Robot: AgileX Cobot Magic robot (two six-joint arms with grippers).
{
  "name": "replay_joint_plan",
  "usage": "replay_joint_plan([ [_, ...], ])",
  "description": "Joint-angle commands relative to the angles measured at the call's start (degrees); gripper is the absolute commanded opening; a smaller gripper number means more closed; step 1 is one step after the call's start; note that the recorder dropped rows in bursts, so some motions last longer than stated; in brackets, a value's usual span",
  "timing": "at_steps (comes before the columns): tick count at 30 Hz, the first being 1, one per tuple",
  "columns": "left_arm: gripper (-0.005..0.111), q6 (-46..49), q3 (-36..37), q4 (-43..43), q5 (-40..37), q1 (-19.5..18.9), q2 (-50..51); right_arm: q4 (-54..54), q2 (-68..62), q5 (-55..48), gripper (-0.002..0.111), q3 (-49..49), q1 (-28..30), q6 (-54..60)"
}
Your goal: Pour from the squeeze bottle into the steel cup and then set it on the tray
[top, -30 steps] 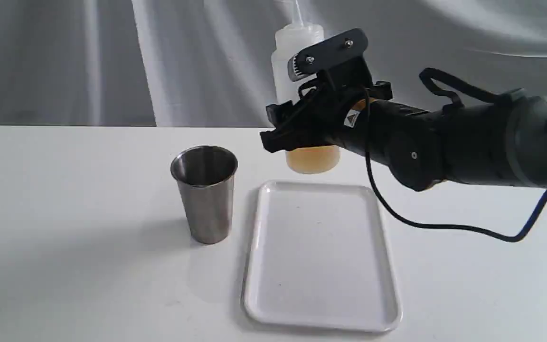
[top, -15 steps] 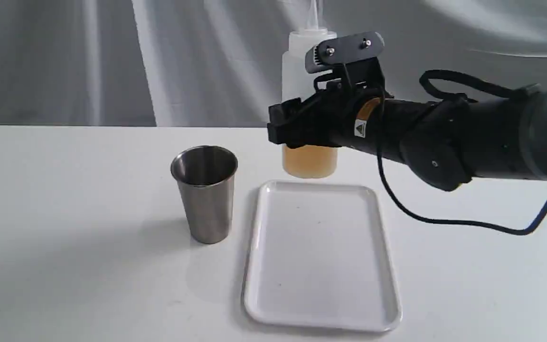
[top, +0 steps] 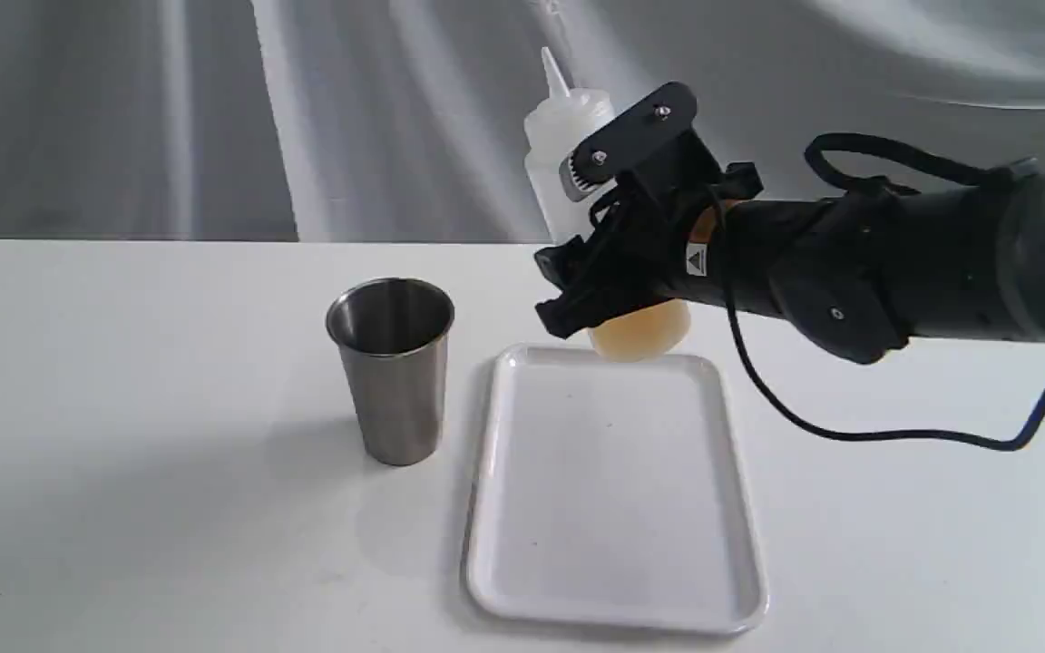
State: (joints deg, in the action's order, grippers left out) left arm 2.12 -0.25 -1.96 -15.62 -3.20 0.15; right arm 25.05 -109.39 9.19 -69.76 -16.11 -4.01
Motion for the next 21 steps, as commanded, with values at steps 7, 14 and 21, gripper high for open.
replay_joint_plan([
  [7,0.008,-0.4,0.25,0.02,0.41,0.13,-0.15,61.4,0.95,-17.61,0.0,-6.33,-0.57,-60.91],
  [14,0.008,-0.4,0.25,0.02,0.41,0.13,-0.15,74.9,0.95,-27.64,0.0,-6.34,-3.35,-66.54],
  [21,0.008,-0.16,0.25,0.02,0.41,0.13,-0.15,74.9,-1.17,-33.9,0.0,-6.34,-5.94,-58.99],
])
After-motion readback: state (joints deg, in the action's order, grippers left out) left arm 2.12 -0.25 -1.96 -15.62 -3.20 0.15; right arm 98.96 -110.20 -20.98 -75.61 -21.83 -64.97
